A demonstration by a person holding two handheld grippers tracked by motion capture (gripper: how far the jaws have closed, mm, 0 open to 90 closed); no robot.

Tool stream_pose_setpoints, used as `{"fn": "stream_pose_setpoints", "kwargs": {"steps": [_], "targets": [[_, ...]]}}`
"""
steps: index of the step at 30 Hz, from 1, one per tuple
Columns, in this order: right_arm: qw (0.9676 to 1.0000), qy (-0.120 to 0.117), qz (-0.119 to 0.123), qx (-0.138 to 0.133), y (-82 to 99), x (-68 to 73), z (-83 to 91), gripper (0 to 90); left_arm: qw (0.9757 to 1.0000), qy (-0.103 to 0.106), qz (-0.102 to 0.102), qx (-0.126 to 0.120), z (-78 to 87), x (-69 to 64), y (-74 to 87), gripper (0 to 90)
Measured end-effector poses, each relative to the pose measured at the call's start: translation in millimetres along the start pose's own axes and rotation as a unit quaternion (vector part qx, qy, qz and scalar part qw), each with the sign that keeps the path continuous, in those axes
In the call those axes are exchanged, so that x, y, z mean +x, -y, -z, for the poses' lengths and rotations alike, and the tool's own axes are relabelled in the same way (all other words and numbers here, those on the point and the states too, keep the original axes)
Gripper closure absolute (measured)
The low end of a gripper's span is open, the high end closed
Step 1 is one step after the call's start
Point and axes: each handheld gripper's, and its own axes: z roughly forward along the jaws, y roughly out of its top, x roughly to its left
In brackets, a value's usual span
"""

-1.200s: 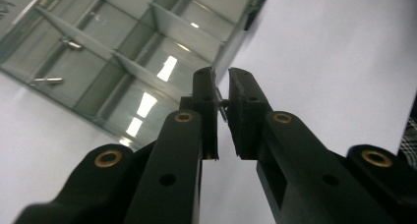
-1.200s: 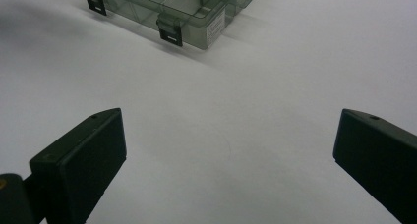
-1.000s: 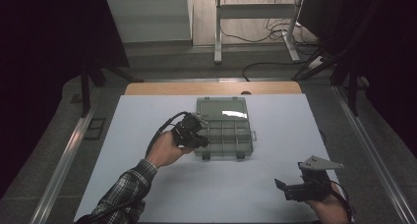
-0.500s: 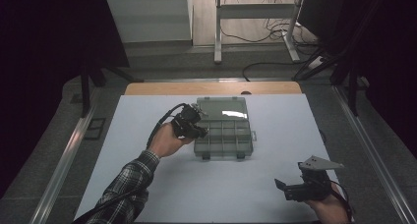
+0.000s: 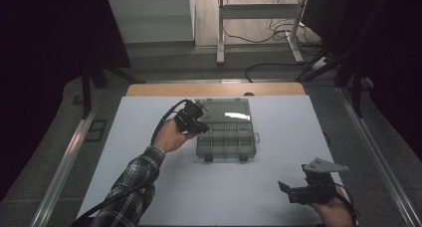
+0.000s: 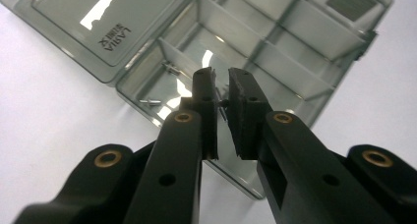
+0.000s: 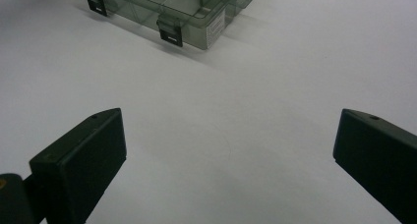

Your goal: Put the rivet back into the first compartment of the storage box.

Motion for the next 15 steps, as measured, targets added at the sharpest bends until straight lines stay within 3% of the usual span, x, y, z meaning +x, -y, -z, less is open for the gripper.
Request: {"fn": "stream_pose_setpoints", "kwargs": {"steps": [15], "targets": [[1.0, 0.0, -0.001, 0.0, 0.4, -0.4, 0.4, 0.0, 0.9997, -0.005, 0.023, -0.003, -21.1, 16.1, -0.7, 82.1]]}}
